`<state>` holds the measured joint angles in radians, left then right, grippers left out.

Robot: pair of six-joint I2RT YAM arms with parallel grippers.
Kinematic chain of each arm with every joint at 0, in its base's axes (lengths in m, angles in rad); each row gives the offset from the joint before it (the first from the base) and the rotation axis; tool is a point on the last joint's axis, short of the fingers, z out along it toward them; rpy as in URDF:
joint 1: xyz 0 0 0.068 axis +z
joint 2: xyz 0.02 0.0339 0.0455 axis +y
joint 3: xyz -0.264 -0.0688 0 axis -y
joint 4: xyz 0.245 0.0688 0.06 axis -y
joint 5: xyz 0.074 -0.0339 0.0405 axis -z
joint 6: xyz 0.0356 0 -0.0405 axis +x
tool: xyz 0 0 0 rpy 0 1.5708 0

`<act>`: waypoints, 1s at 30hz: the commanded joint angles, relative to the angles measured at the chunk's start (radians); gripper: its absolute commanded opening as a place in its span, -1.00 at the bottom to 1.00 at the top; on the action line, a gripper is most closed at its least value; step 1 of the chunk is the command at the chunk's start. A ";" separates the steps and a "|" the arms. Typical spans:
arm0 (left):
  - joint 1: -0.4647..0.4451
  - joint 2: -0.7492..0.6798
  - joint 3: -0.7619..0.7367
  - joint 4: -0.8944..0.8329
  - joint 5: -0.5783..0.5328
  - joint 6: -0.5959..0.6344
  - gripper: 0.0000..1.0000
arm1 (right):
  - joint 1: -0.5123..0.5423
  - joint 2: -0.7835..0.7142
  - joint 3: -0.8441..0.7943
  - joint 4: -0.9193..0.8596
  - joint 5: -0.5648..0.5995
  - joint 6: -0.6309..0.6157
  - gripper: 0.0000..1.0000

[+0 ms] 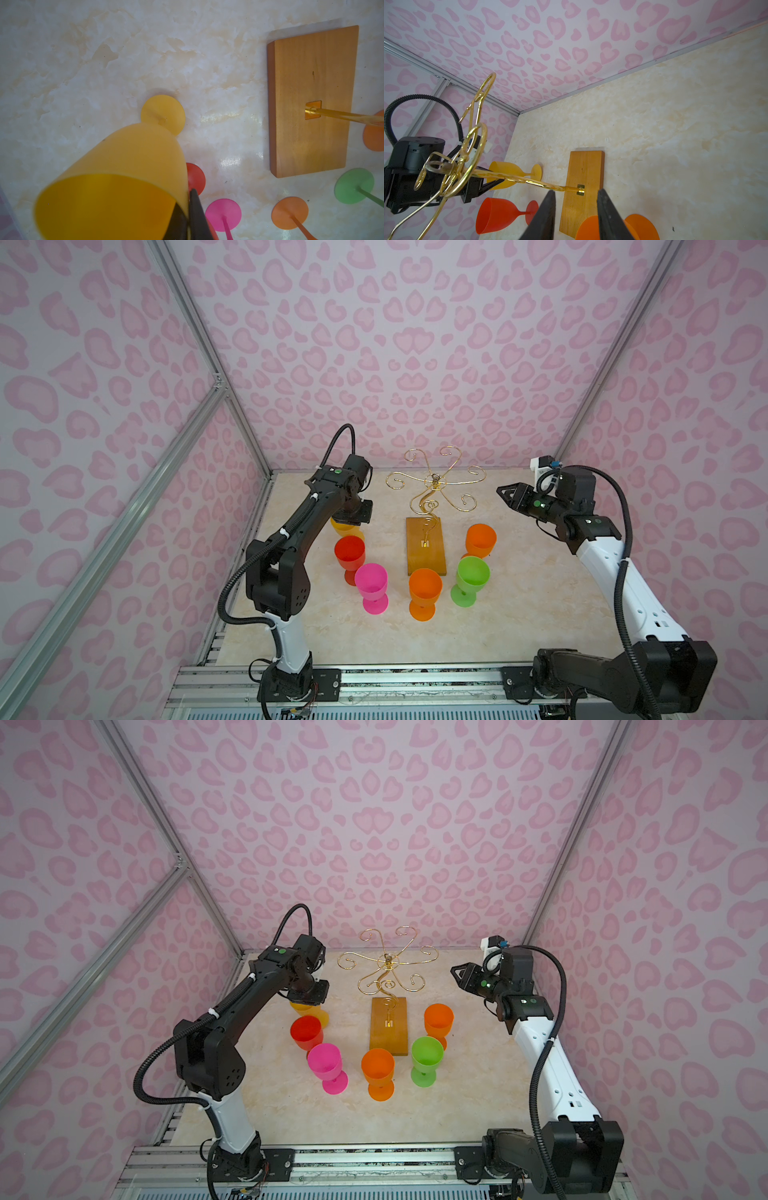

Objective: Take the wine glass off the wine glass rack
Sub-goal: 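Lower the yellow glass upright beside the red glass with the left gripper, then open the left gripper to release the yellow glass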

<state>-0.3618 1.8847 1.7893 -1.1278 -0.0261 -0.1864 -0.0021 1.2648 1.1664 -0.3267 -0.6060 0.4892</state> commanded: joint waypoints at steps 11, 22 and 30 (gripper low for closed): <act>0.000 -0.009 0.027 -0.010 0.029 -0.005 -0.55 | -0.006 -0.001 -0.010 0.016 -0.006 -0.005 -0.31; -0.001 -0.154 0.032 0.005 0.064 -0.017 -0.08 | -0.012 0.002 -0.009 0.014 -0.009 -0.005 -0.31; 0.020 -0.340 0.006 0.025 -0.065 -0.030 -0.01 | -0.024 -0.003 -0.011 0.022 -0.002 -0.005 -0.31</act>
<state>-0.3569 1.5982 1.8065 -1.1255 -0.0078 -0.2020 -0.0200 1.2640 1.1622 -0.3256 -0.6075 0.4873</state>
